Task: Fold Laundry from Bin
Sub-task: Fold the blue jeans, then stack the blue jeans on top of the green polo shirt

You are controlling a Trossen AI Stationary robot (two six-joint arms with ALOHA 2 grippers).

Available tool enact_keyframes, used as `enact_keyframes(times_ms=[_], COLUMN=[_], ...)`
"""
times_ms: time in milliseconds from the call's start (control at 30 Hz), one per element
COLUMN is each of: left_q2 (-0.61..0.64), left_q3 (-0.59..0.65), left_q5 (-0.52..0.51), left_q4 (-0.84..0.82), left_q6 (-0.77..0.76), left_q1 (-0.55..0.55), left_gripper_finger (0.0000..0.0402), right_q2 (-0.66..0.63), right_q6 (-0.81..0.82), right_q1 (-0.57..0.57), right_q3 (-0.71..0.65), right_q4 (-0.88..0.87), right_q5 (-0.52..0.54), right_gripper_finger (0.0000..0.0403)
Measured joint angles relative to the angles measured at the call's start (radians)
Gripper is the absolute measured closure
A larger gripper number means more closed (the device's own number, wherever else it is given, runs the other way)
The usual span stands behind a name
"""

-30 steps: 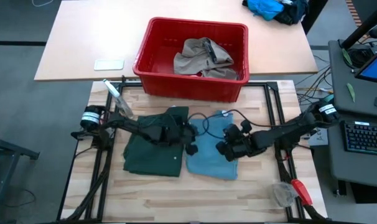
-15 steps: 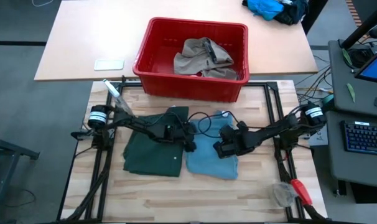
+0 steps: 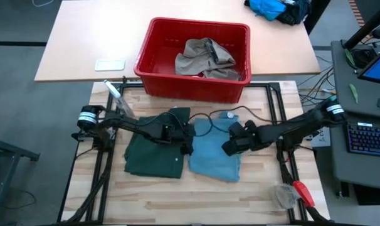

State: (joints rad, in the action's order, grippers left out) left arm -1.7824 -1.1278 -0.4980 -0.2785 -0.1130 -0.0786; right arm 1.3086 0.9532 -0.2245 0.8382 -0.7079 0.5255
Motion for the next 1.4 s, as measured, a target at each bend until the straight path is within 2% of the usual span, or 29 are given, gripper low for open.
enact_keyframes(times_ms=[100, 167, 300, 433, 567, 800, 933, 1067, 1167, 1300, 1400], left_q2=[0.000, -0.007, -0.054, -0.129, -0.214, -0.347, -0.379, -0.387, -0.387, -0.386, -0.366], left_q3=[-0.028, -0.037, -0.034, -0.050, -0.119, -0.249, -0.271, -0.251, -0.241, -0.248, -0.258], left_q5=[0.128, 0.178, 0.188, 0.182, 0.141, 0.127, 0.095, 0.091, 0.087, 0.087, 0.063], left_q4=[0.025, 0.104, 0.315, 0.456, 0.457, 0.383, 0.326, 0.332, 0.332, 0.320, 0.191], left_q6=[0.005, 0.021, 0.056, 0.060, 0.070, 0.105, 0.092, 0.058, 0.044, 0.049, 0.067], left_q1=[-0.034, -0.061, -0.096, -0.097, -0.096, -0.096, -0.096, -0.096, -0.096, -0.096, -0.098], left_gripper_finger=[0.0327, 0.0327, 0.0327, 0.0327, 0.0327, 0.0327, 0.0327, 0.0327, 0.0327, 0.0327, 0.0327], right_q2=[-0.073, -0.110, -0.167, -0.207, -0.243, -0.269, -0.243, -0.235, -0.237, -0.253, -0.272], right_q6=[-0.003, 0.009, 0.012, 0.027, 0.086, 0.247, 0.320, 0.363, 0.364, 0.355, 0.365], right_q1=[0.000, 0.000, 0.000, -0.002, -0.013, -0.055, -0.066, -0.066, -0.066, -0.067, -0.089], right_q3=[0.000, -0.002, -0.003, -0.006, -0.018, -0.078, -0.122, -0.201, -0.270, -0.331, -0.364], right_q4=[-0.008, -0.010, -0.018, -0.032, -0.065, -0.068, -0.057, 0.054, 0.191, 0.340, 0.383], right_q5=[-0.060, -0.100, -0.192, -0.284, -0.347, -0.362, -0.325, -0.315, -0.315, -0.312, -0.297], right_gripper_finger=[0.0390, 0.0390, 0.0390, 0.0378, 0.0331, 0.0196, 0.0121, 0.0064, 0.0039, 0.0034, 0.0034])
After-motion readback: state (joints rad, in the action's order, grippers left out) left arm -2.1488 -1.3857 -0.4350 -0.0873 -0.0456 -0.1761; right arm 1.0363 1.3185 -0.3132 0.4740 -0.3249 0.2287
